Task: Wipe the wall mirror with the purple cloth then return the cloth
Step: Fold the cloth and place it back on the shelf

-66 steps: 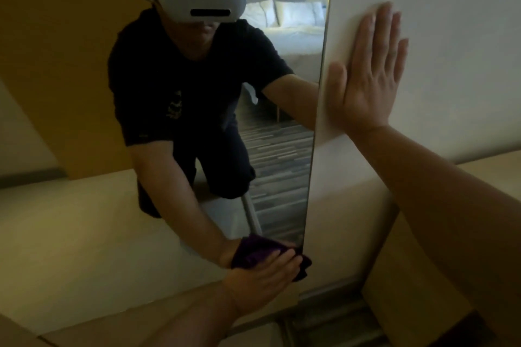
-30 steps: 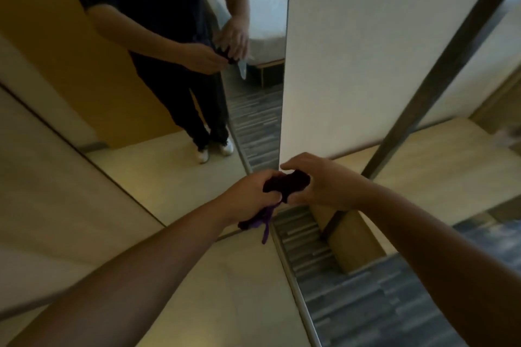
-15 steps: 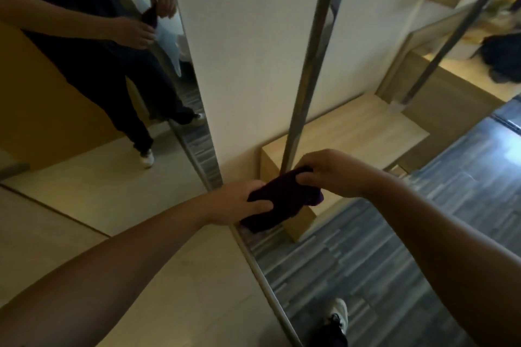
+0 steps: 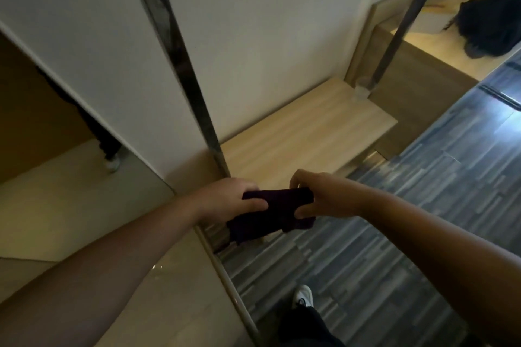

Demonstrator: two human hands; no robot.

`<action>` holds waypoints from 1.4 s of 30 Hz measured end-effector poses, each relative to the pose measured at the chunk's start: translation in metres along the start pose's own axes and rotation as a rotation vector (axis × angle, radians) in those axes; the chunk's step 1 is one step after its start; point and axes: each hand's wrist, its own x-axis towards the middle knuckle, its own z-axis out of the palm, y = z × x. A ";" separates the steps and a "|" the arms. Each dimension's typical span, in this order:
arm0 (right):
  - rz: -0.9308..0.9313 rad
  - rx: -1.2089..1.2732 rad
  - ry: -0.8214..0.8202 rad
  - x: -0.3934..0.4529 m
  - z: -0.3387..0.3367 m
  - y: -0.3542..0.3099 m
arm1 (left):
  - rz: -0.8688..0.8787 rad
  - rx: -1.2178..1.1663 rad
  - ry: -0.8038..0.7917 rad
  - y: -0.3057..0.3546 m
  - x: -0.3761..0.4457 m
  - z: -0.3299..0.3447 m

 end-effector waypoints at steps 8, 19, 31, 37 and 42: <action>-0.071 0.040 -0.134 -0.005 -0.056 0.052 | -0.054 0.046 -0.110 0.035 0.040 -0.019; 0.079 -0.117 -0.221 0.051 -0.003 0.082 | 0.004 0.263 -0.162 -0.014 0.088 0.017; 0.156 0.030 -0.013 0.218 0.067 0.198 | -0.059 0.242 0.044 -0.161 0.215 0.113; 0.091 -0.301 0.313 0.286 0.084 0.226 | -0.064 0.558 0.356 -0.208 0.280 0.125; -0.146 -0.490 0.554 0.322 0.113 0.257 | -0.050 0.649 0.540 -0.240 0.305 0.145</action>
